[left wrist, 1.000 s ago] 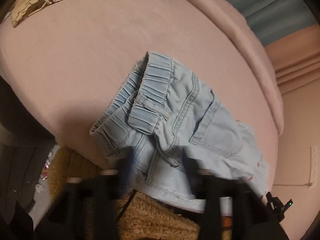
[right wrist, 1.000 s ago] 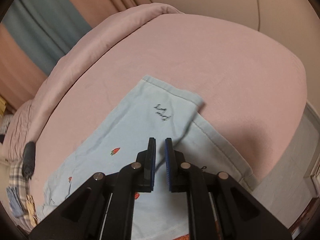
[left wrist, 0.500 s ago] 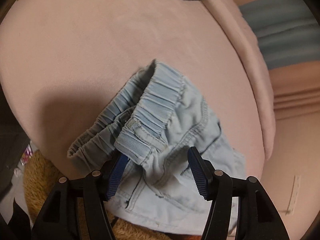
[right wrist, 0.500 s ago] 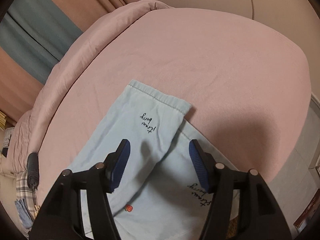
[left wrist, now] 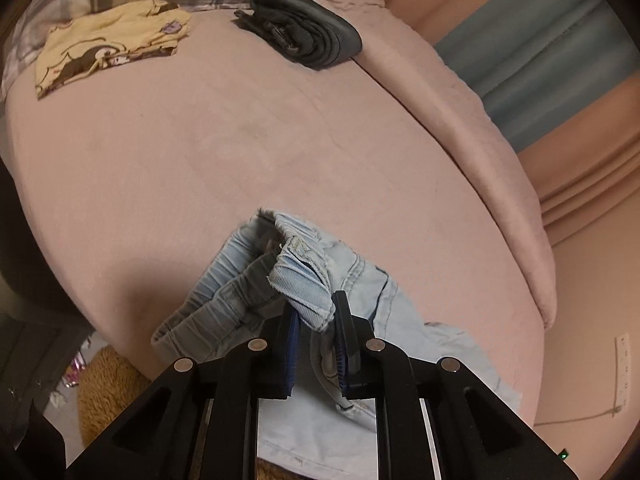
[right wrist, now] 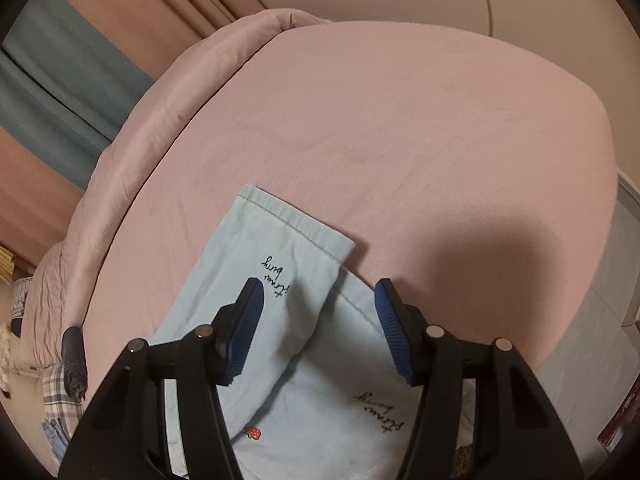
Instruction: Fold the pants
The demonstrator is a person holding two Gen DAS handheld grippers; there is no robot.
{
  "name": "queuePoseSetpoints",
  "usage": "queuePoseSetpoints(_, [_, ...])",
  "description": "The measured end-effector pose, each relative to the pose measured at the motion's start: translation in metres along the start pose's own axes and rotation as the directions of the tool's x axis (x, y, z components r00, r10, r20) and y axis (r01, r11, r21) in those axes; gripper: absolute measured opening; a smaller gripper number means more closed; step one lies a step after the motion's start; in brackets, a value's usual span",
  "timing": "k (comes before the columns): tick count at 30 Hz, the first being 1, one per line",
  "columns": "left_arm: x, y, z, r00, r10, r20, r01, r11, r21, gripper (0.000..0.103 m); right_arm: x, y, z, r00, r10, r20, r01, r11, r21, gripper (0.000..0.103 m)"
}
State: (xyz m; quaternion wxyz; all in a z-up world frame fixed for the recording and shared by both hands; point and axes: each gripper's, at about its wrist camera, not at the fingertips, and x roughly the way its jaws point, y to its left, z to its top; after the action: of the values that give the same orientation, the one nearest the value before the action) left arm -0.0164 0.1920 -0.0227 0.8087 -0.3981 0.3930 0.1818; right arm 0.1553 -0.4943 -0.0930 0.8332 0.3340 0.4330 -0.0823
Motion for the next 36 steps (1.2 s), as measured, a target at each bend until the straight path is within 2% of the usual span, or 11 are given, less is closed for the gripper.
queuePoseSetpoints(2, [0.004,0.000,0.001,1.000,0.008,0.000,-0.008,1.000,-0.002,0.014,0.009,0.004,0.005,1.000,0.022,-0.012,-0.022,1.000,-0.004,0.050])
queuePoseSetpoints(3, [0.005,0.000,0.002,1.000,0.008,0.002,-0.008,1.000,0.001,0.014,0.013,0.007,0.005,1.000,0.023,-0.020,-0.023,1.000,-0.013,0.041])
queuePoseSetpoints(5, [0.006,0.000,0.005,1.000,0.006,0.006,-0.007,1.000,0.010,0.014,0.028,0.010,0.009,0.998,-0.050,-0.032,0.049,0.998,-0.030,0.010])
queuePoseSetpoints(6, [0.005,-0.002,0.008,1.000,0.003,0.005,-0.003,1.000,0.010,0.014,0.031,0.010,0.010,0.997,-0.070,-0.033,0.070,0.997,-0.017,0.005])
queuePoseSetpoints(9, [-0.008,-0.005,0.017,0.999,-0.031,0.023,0.030,0.999,0.020,0.013,0.009,0.020,0.013,1.000,-0.005,0.020,0.005,1.000,-0.011,0.005])
queuePoseSetpoints(14, [-0.040,-0.003,0.026,0.994,-0.082,0.071,0.081,0.996,0.028,0.013,-0.071,0.032,0.002,0.986,0.086,0.146,-0.077,0.995,-0.069,0.005])
queuePoseSetpoints(19, [-0.026,0.026,0.015,1.000,0.014,0.004,-0.014,0.999,0.034,0.013,-0.086,0.000,-0.033,0.992,-0.021,0.122,0.031,0.996,-0.080,0.005])
queuePoseSetpoints(24, [0.023,0.052,-0.005,0.976,0.176,-0.131,-0.168,0.983,0.071,0.013,-0.042,-0.044,-0.070,0.988,-0.156,-0.022,0.155,0.987,-0.029,0.005])
queuePoseSetpoints(28, [0.022,0.054,-0.004,0.980,0.153,-0.126,-0.149,0.988,0.036,0.013,-0.055,-0.039,-0.063,0.989,-0.149,0.018,0.149,0.989,-0.018,0.005])
queuePoseSetpoints(32, [0.008,0.046,0.000,0.987,0.134,-0.086,-0.128,0.989,0.073,0.013,-0.082,-0.024,-0.058,0.987,-0.131,0.090,0.137,0.988,-0.065,0.005])
queuePoseSetpoints(36, [0.027,0.051,-0.008,0.974,0.187,-0.127,-0.173,0.979,0.110,0.014,-0.062,-0.038,-0.065,0.981,-0.193,0.022,0.194,0.979,-0.059,0.006])
